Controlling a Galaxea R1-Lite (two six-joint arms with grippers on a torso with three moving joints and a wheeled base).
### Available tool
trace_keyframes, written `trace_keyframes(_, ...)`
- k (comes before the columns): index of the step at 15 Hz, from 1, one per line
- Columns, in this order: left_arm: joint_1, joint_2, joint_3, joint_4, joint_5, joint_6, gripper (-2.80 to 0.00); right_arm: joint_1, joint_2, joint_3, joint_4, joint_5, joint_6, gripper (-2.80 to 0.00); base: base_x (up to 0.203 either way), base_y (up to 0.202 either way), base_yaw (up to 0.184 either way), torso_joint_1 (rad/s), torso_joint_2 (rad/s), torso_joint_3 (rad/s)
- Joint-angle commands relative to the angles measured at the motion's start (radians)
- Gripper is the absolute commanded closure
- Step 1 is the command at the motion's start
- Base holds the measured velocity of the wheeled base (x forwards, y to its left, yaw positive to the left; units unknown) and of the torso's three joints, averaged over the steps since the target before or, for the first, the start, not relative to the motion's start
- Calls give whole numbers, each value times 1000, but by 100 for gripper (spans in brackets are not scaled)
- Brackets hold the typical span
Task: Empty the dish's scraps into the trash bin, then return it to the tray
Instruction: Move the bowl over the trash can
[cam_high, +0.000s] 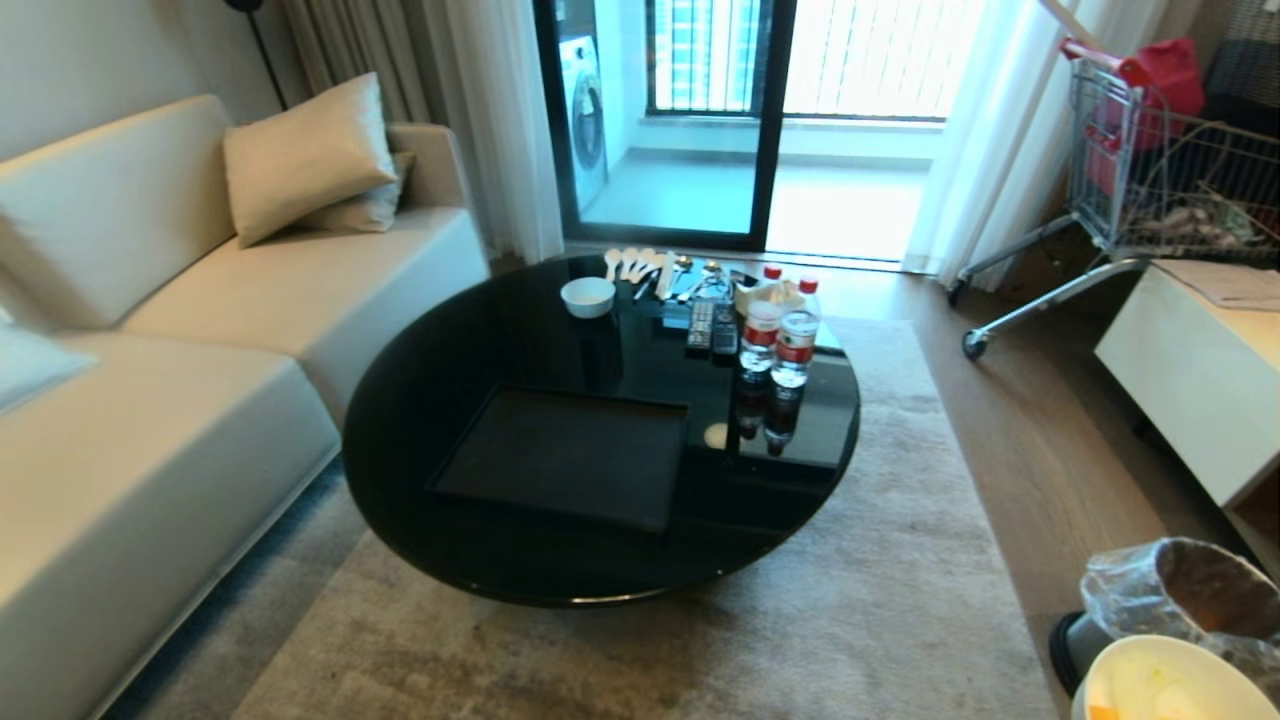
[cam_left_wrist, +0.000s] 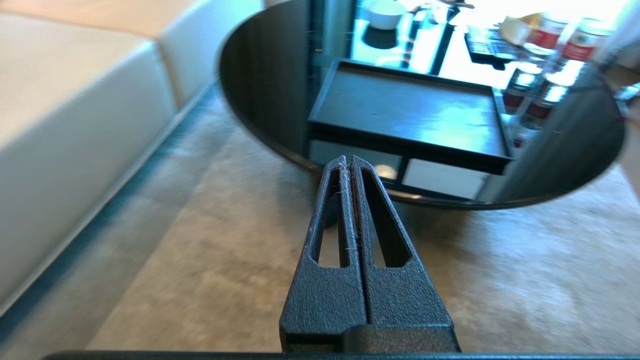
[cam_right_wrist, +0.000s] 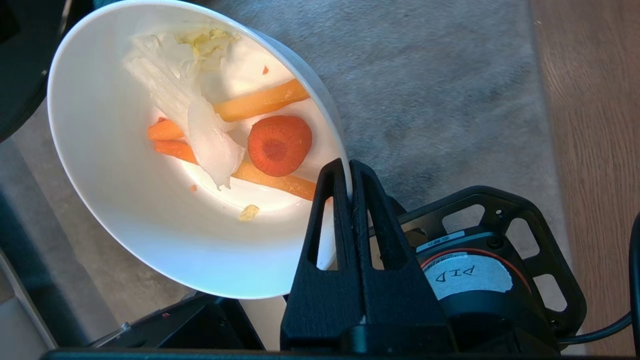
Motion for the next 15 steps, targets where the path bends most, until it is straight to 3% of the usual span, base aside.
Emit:
trace_keyframes(1, 0, 0, 0, 0, 1, -1, 0, 2, 3, 1, 3, 0, 3, 0, 1, 10, -167, -2, 2, -2)
trace_keyframes(15, 0, 0, 0, 0, 1, -1, 0, 2, 3, 11, 3, -19, 6, 0, 1, 10, -168, 3, 2, 3)
